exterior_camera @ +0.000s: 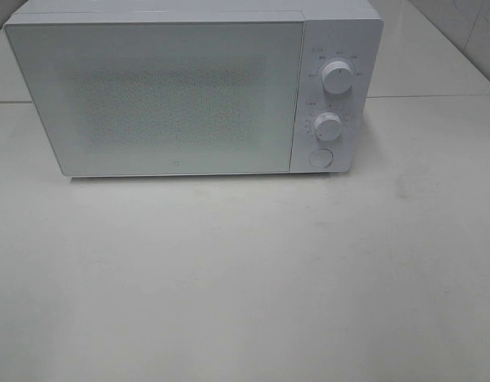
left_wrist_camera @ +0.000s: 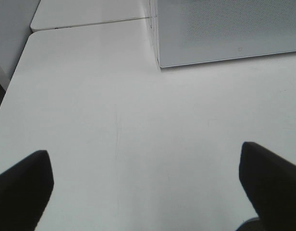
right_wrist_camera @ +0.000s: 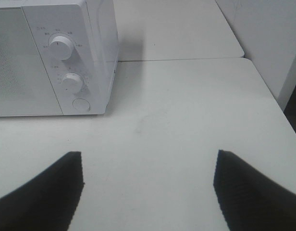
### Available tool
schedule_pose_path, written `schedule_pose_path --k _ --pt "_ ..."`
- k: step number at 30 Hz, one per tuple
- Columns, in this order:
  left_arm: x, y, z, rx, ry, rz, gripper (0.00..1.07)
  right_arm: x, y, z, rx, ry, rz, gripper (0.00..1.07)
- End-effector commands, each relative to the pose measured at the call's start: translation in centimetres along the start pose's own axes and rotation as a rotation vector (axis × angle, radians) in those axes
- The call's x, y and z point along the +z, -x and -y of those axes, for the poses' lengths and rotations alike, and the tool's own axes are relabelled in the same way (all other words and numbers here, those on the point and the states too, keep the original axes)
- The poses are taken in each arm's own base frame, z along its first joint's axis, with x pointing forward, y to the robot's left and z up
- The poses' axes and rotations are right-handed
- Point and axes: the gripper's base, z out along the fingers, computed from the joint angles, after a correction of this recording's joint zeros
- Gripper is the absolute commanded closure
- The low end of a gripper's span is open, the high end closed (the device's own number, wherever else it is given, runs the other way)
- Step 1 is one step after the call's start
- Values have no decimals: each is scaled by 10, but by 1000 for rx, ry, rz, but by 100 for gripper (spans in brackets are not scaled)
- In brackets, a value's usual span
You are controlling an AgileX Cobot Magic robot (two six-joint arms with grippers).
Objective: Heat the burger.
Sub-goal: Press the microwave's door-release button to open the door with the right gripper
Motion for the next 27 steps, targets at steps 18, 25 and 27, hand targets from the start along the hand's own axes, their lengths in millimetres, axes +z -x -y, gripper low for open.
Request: schedule_pose_path --k 18,25,27 --pt "-1 0 0 1 -1 24 9 -21 -22 7 -71 -51 -93 32" --pt "-1 0 0 0 0 24 9 -21 -21 6 -81 -50 -89 32" --pt "-1 0 0 0 0 24 9 -21 -17 6 -82 -49 -92 32"
